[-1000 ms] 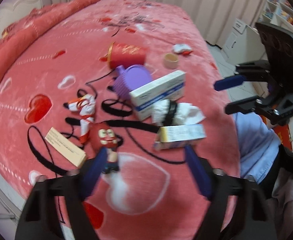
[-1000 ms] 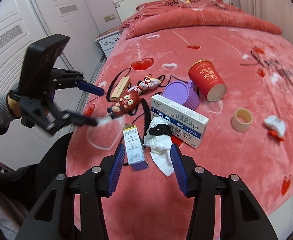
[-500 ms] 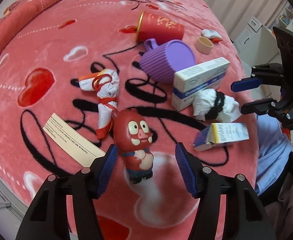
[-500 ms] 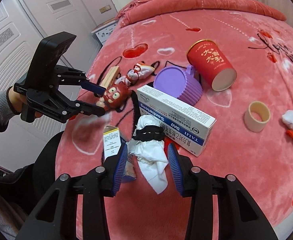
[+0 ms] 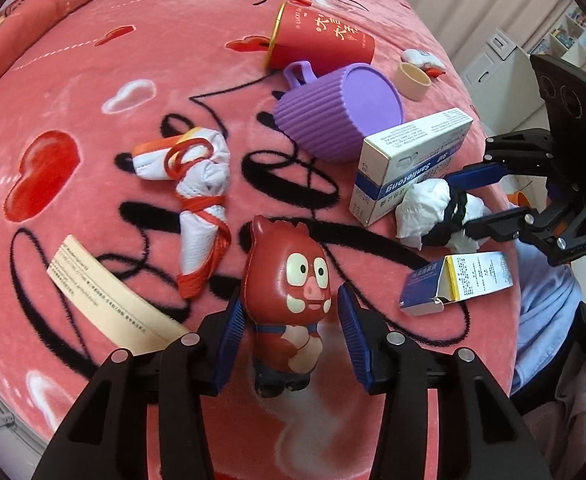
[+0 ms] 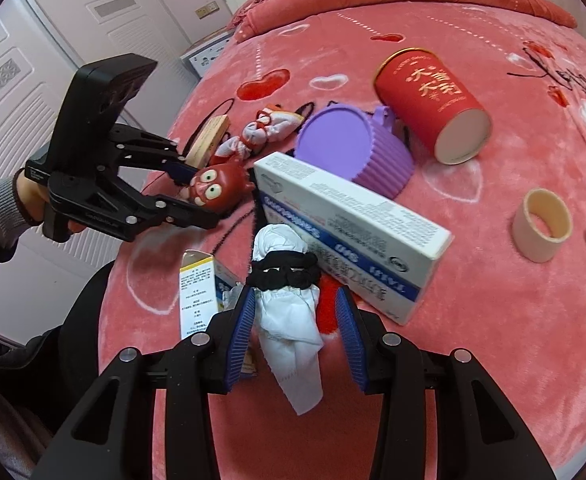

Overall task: Collect trash
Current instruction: 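Grasp the white tissue with the right tool while the left tool grasps the red figurine, then carry the tissue and figurine in both tools over the orange bucket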

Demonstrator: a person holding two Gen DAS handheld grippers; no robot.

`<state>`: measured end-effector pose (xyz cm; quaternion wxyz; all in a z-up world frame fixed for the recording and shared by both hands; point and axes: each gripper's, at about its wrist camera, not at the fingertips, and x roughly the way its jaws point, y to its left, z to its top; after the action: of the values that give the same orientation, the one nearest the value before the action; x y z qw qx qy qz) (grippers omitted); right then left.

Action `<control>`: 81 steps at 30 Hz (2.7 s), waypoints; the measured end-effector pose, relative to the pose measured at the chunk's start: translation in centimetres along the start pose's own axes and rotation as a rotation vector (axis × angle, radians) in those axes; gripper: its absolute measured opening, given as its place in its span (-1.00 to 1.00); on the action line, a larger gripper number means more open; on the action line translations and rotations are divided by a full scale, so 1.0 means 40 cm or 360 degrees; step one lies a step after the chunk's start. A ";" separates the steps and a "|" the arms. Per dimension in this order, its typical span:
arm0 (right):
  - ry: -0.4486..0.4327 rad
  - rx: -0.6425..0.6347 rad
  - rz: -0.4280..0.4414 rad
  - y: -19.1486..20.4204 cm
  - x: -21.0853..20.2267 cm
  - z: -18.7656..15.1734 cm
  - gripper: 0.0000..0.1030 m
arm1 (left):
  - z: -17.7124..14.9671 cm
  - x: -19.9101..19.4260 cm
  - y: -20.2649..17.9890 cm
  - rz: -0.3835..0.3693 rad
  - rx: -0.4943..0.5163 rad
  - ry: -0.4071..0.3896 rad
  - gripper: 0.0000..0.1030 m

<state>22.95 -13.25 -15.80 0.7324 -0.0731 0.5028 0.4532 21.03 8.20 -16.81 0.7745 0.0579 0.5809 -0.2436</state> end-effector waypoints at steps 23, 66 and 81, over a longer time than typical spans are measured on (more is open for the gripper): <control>-0.0137 -0.0063 -0.0015 0.039 -0.018 -0.026 -0.51 | -0.029 -0.036 -0.039 -0.0075 -0.0017 -0.0133 -0.27; -0.0687 0.0749 -0.0689 -0.093 -0.903 -0.944 -0.51 | 0.214 0.087 -1.108 -0.0625 0.1096 -0.0157 -0.27; -0.0744 0.1174 -0.0960 -0.328 -1.015 -1.320 -0.51 | 0.307 0.404 -1.459 -0.0837 0.1278 0.0119 -0.27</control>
<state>-6.16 -74.52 -13.33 0.8999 0.1510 0.4087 0.0196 9.12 -52.44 -16.62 0.5816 0.2123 0.4633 -0.6341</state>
